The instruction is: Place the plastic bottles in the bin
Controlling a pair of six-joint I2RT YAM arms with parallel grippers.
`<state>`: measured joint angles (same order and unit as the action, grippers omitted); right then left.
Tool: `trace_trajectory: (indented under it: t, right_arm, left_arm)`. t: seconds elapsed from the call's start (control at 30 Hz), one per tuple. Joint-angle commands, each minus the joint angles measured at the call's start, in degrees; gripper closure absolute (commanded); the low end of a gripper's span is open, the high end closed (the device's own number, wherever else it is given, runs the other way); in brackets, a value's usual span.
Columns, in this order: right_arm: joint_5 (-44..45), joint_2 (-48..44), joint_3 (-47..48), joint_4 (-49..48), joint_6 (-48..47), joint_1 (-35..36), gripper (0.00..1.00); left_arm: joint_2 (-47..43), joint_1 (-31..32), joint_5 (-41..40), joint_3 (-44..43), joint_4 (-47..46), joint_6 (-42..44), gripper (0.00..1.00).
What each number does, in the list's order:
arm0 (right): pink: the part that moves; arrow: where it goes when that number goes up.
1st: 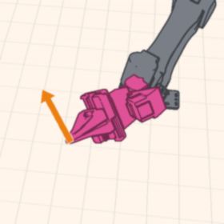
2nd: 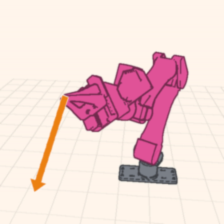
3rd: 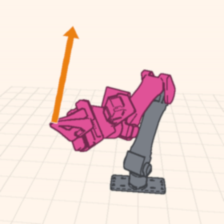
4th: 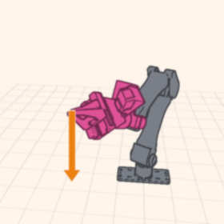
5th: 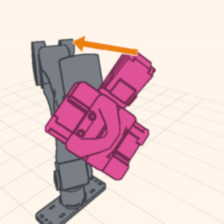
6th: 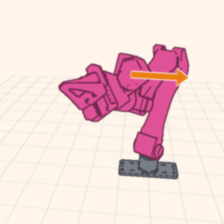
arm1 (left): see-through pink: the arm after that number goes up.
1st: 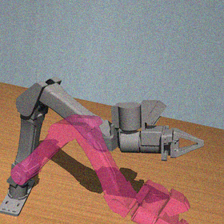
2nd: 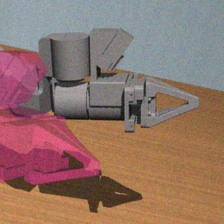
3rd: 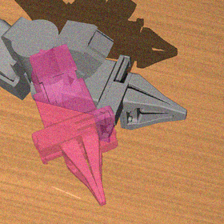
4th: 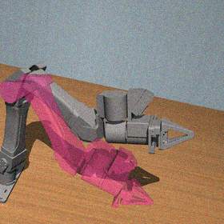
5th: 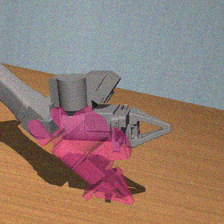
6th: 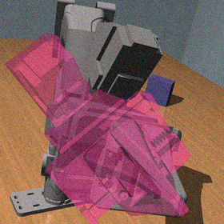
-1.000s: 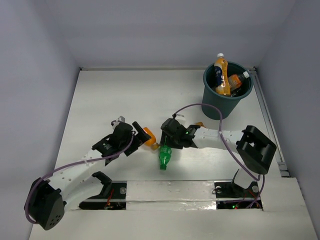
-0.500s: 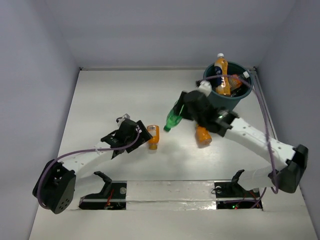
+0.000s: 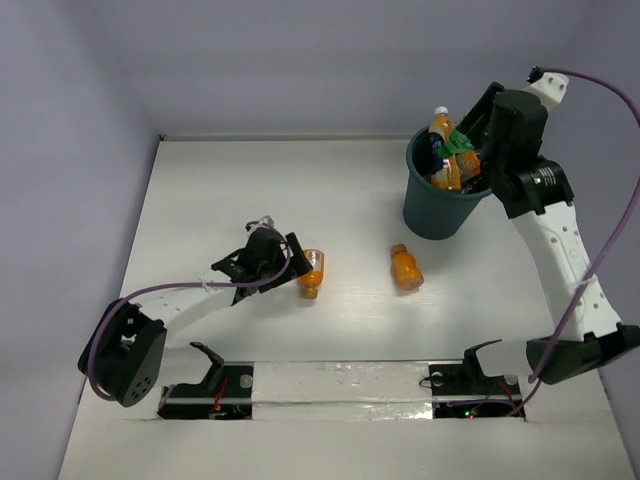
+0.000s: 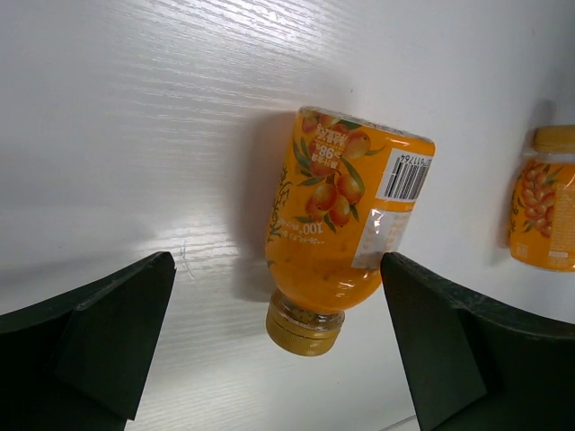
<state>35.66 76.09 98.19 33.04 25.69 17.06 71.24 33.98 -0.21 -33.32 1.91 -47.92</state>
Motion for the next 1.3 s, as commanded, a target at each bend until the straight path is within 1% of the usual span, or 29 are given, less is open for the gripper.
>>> trace_trajectory:
  t: [0.0, 0.13, 0.3, 0.37, 0.57, 0.67, 0.7, 0.8, 0.87, 0.9, 0.93, 1.0, 1.03, 1.13, 1.2, 1.27]
  right_arm:
    - [2.74, 2.21, 1.57, 0.01, -5.30, -1.59, 0.50]
    - [0.29, 3.79, -2.03, 0.10, -6.97, -2.12, 0.51]
    - [-0.85, 4.24, -11.68, -3.41, -6.53, -2.12, 0.51]
    - [-1.47, 4.32, -13.20, -4.29, -6.45, -2.12, 0.51]
    - [-2.88, 5.55, -13.46, -4.12, -7.14, -2.12, 0.49]
    - [0.19, 6.87, -13.03, -2.11, -8.82, -2.12, 0.48]
    - [2.03, 6.18, -13.03, -2.10, -9.25, -2.12, 0.48]
    - [3.62, 4.86, -11.63, -2.98, -10.75, -2.12, 0.48]
    - [3.98, 4.59, -10.13, -2.19, -11.01, -2.12, 0.37]
    - [2.59, 4.41, -9.78, -2.54, -11.19, -2.12, 0.31]
    - [1.44, 3.98, -10.04, -2.97, -11.28, -2.12, 0.20]
    - [-1.54, 3.45, -10.74, -2.81, -10.58, -2.12, 0.10]
    - [-2.51, 3.45, -10.74, -1.24, -10.05, -2.12, 0.03]
    - [-6.12, 2.75, -11.18, 0.62, -8.12, -2.12, 0.00]
    - [-7.70, 0.20, -10.92, 1.06, -7.41, -2.12, 0.00]
    - [-8.67, -1.55, -8.82, 2.64, -7.06, -2.12, 0.00]
  left_arm:
    - [-0.40, -0.40, 1.88, -2.54, -0.68, 3.44, 0.01]
    - [-0.49, -0.40, 2.14, -3.06, -0.77, 5.64, 0.01]
    - [2.93, -0.40, 3.46, -5.00, 0.02, 9.77, 0.01]
    - [3.90, -0.40, 3.81, -6.14, 0.81, 10.65, 0.01]
    - [6.54, -0.40, 4.34, -7.46, 0.81, 12.50, 0.01]
    - [7.42, -0.40, 4.25, -7.90, 0.81, 12.85, 0.01]
    - [7.85, -0.40, 4.25, -8.07, 0.90, 12.94, 0.01]
    - [8.12, -0.40, 4.43, -8.52, 0.90, 12.94, 0.01]
    - [8.12, -0.40, 4.69, -8.69, 0.73, 12.94, 0.01]
    - [8.21, -0.40, 4.69, -8.69, 0.72, 12.94, 0.01]
    - [8.30, -0.40, 4.78, -8.78, 0.64, 12.94, 0.01]
    - [8.91, -0.40, 4.43, -8.78, 0.90, 12.85, 0.01]
    - [9.17, -0.40, 4.17, -8.95, 1.07, 12.77, 0.01]
    - [9.79, -0.40, 3.81, -9.04, 1.16, 12.24, 0.01]
    - [10.23, -0.40, 3.29, -9.13, 1.25, 12.06, 0.01]
    - [10.49, -0.40, 2.85, -9.31, 1.60, 11.80, 0.01]
